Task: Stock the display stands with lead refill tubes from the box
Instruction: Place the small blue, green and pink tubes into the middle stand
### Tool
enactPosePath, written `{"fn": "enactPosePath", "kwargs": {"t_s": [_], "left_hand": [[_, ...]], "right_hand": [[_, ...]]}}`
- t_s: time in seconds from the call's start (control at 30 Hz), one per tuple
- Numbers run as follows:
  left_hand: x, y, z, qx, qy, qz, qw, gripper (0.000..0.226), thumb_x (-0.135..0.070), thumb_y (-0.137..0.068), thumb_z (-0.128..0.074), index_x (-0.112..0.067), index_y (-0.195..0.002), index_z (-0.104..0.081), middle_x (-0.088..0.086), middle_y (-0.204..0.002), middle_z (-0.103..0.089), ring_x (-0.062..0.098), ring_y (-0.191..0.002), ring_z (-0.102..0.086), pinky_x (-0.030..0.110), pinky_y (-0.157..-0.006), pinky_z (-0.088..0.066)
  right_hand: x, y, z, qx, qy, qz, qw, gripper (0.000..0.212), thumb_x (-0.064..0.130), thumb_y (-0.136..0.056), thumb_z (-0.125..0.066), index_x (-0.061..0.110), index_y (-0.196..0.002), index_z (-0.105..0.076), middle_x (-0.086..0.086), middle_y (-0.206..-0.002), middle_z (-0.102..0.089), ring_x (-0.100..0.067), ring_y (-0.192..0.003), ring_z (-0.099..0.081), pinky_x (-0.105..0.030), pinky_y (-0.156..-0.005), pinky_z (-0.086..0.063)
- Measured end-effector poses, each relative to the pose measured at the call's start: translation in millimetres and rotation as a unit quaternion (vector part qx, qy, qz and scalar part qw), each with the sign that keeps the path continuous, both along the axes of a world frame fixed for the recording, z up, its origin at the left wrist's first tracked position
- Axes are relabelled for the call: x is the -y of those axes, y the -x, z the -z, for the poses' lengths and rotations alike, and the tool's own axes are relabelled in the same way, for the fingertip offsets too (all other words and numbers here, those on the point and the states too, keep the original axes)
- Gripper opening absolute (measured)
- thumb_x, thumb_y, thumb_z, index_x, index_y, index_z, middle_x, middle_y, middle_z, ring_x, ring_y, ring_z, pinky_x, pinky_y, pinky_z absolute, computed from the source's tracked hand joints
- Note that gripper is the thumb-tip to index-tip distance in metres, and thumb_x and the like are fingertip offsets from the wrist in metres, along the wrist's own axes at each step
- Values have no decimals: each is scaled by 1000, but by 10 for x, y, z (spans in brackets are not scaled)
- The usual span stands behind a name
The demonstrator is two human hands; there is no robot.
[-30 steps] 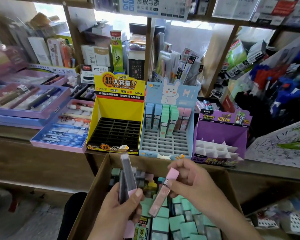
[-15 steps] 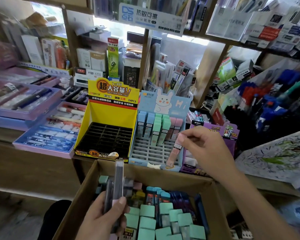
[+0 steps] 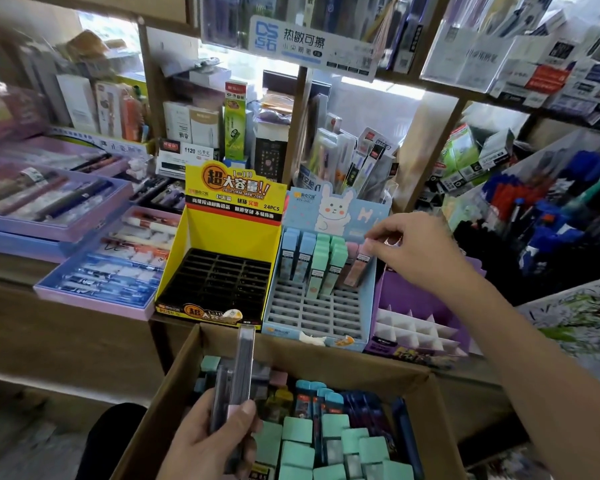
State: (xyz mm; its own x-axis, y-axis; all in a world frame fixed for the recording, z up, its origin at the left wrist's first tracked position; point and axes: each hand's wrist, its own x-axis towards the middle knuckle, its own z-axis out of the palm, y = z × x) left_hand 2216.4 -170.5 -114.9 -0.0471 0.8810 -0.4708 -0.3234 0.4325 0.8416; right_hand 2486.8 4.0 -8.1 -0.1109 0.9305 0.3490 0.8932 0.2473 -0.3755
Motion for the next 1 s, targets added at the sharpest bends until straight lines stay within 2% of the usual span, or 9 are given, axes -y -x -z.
{"fn": "enactPosePath", "kwargs": {"t_s": [0.13,0.23,0.4,0.53,0.67,0.73,0.8,0.9,1.0], "left_hand": [[12,0,-23,-5,-10,5,1000,14,-5,-90,-68,-5,-104,-71,23,-75,-71,17,-43,-63,17,-38,-48],[16,-1,-6,-5,-13,7,1000,15,-4,-90,-69,-5,-104,-71,22,-75,-71,19,-45,-63,18,-39,-49],[-3,9,57,-8,-17,19,1000,18,-5,-90,-68,-3,-107,-70,22,-74,-70,28,-53,-61,27,-44,-52],[0,7,89,-6,-23,27,999,17,-3,-90,-67,-2,-107,-69,22,-71,-69,29,-51,-60,28,-45,-50],[-8,20,115,-3,-24,32,999,17,-2,-90,-67,-1,-107,-68,23,-73,-69,30,-52,-60,29,-45,-52],[-14,27,123,-4,-25,34,999,17,-2,-90,-67,0,-107,-68,24,-73,-70,30,-52,-60,30,-46,-52],[-14,29,134,-6,-25,34,999,17,-2,-90,-67,0,-106,-68,23,-72,-70,29,-51,-60,30,-45,-52],[-14,29,142,-8,-25,36,999,16,-3,-89,-68,-1,-106,-68,23,-73,-70,29,-50,-61,29,-45,-52],[-17,23,144,-5,-26,37,999,17,-2,-89,-68,-2,-106,-68,22,-72,-71,28,-50,-61,28,-45,-51]], "right_hand": [[-45,3,27,15,25,-6,1000,12,25,-88,-82,17,-97,-81,6,-88,-72,-13,-86,-64,-9,-67,-38],[-47,7,25,8,37,-8,999,13,27,-87,-82,18,-97,-82,5,-90,-73,-14,-88,-64,-16,-70,-41],[-53,36,14,16,57,-15,998,10,20,-87,-82,16,-96,-83,5,-90,-74,-10,-87,-64,-7,-68,-37],[-55,88,61,2,65,-21,998,6,14,-88,-81,14,-94,-84,12,-81,-72,4,-78,-62,0,-68,-41],[-81,149,120,-20,56,-9,998,2,14,-87,-82,13,-88,-81,8,-79,-74,-7,-76,-69,-24,-75,-56],[-108,157,159,-25,49,-2,998,9,12,-86,-83,13,-81,-76,13,-71,-69,4,-66,-66,-10,-64,-49],[-125,170,190,-17,53,5,998,8,10,-85,-82,13,-79,-77,20,-68,-64,15,-63,-61,-4,-59,-44],[-131,193,188,0,46,17,999,3,16,-87,-82,14,-84,-81,6,-79,-75,5,-67,-61,-11,-64,-45],[-92,216,132,34,33,10,999,6,19,-88,-81,14,-88,-83,2,-88,-78,-4,-78,-63,-28,-82,-54]]}}
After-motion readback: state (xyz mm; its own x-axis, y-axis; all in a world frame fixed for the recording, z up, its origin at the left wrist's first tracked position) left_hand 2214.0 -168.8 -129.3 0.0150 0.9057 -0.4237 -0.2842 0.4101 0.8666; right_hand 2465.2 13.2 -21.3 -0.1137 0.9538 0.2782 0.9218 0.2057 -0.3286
